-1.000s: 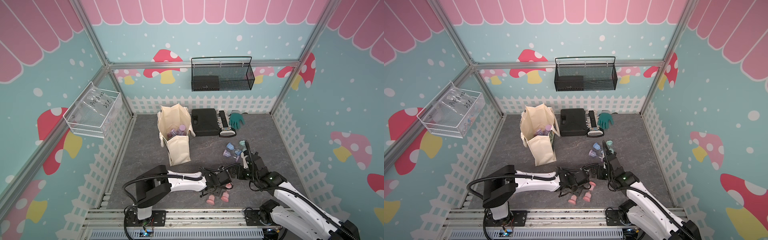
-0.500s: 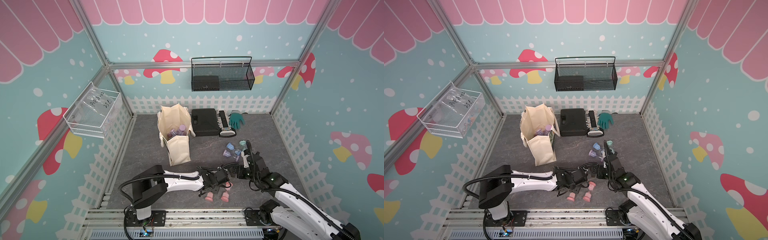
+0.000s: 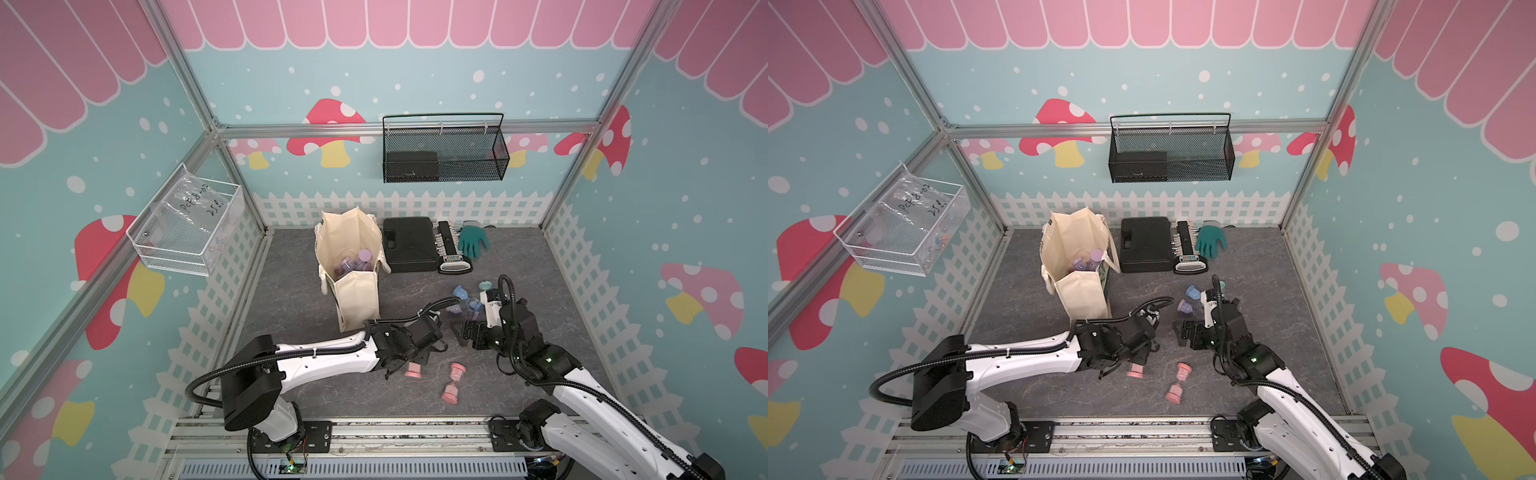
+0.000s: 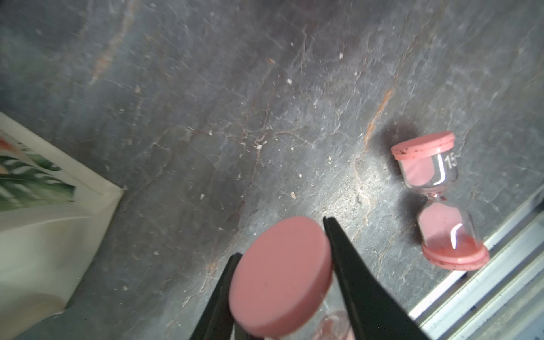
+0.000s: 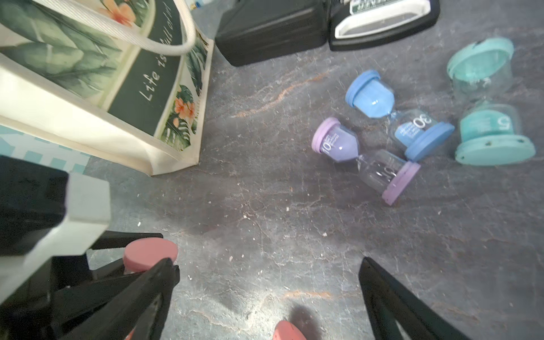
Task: Put the hourglass into the canvas bag
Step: Pick up the hourglass from the center of the board, then place the hourglass in the canvas bag.
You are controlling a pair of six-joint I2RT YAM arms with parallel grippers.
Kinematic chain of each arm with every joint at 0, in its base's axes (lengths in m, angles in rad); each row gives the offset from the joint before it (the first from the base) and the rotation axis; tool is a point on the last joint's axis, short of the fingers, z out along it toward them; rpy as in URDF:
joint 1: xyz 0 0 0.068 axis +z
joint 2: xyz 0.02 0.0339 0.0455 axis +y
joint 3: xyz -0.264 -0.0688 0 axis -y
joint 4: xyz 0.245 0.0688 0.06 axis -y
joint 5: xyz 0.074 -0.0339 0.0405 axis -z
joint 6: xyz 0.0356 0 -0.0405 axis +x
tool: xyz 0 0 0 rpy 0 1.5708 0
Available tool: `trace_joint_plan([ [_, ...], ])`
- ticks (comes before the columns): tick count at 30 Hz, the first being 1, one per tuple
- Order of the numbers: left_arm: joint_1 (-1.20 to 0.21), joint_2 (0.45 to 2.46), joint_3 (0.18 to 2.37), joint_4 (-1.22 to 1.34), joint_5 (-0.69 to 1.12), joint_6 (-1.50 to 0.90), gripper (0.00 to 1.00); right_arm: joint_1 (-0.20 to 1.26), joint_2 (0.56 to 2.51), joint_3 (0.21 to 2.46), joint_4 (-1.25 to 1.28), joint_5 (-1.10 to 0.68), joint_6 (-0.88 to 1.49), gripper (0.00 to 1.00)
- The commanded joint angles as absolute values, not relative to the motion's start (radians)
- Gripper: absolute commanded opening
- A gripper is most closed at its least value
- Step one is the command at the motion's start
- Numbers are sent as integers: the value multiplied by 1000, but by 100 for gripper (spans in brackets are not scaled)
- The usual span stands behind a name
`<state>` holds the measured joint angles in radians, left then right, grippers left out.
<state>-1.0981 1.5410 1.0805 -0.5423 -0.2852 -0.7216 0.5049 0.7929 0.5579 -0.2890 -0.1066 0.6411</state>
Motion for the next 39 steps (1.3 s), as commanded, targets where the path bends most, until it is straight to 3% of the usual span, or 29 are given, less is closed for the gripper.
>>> trace_joint_plan([
  [1,-1069,1459,1094,-555,-314,-677,36,509,808,612,-215,-131,583,100],
  [13,-948,1288,1247,-602,-405,-519,34,509,842,675,-49,-208,504,100],
  [27,-839,1317,1575,-775,-509,-426,32,509,892,713,111,-310,494,100],
  [39,-627,1323,1631,-842,-510,-475,28,509,1063,824,236,-507,434,100],
])
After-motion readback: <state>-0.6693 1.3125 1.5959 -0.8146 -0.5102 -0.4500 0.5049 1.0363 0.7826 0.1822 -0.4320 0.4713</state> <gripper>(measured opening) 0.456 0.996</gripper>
